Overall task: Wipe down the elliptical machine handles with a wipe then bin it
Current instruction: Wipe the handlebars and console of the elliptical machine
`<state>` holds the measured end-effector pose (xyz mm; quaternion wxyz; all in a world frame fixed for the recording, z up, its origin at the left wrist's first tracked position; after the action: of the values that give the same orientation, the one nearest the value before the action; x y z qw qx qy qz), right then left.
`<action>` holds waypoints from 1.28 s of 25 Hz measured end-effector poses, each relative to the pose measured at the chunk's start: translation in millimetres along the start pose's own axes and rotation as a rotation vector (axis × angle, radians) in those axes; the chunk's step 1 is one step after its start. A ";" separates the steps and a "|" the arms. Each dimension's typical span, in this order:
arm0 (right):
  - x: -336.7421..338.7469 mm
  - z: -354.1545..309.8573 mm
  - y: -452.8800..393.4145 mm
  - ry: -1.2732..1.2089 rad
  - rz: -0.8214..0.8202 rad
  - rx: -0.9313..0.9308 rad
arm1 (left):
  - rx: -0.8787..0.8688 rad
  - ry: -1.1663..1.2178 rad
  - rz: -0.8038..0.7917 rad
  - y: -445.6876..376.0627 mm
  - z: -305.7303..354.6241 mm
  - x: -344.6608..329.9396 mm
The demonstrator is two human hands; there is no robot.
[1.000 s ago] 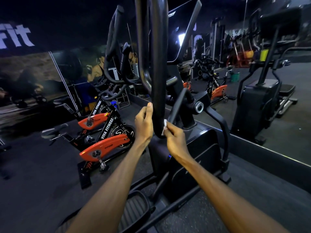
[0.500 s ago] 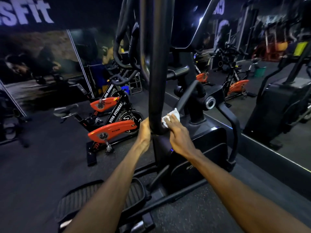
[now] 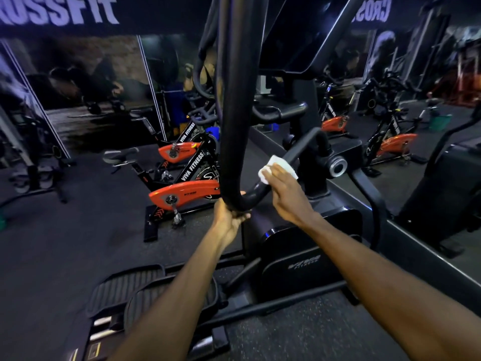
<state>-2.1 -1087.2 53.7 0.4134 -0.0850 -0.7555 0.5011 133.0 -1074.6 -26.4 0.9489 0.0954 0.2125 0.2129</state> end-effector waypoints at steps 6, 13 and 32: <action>-6.2 9.5 -2.0 0.006 -0.046 0.086 | 0.108 -0.273 0.074 16.1 -63.4 -22.8; 5.8 30.5 -17.2 -0.011 -0.024 0.109 | 0.088 0.011 0.048 13.2 -58.9 -43.1; -2.1 113.4 -50.8 -0.120 0.002 0.145 | 0.086 0.210 0.174 -3.2 -53.1 -128.2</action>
<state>-66.8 -1190.8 76.9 0.3722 -0.0252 -0.7404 0.5591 5.7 -1129.7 -28.1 0.8945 0.1313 0.3104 0.2937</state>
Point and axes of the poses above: each hand's wrist, its own y-axis away from the middle knuckle, its own x-axis out of the back of the hand, z = x × y, the point moved 9 cm from there along -y, towards the middle knuckle, and after that the axes turned 15 degrees about z, right-handed, at the moved point
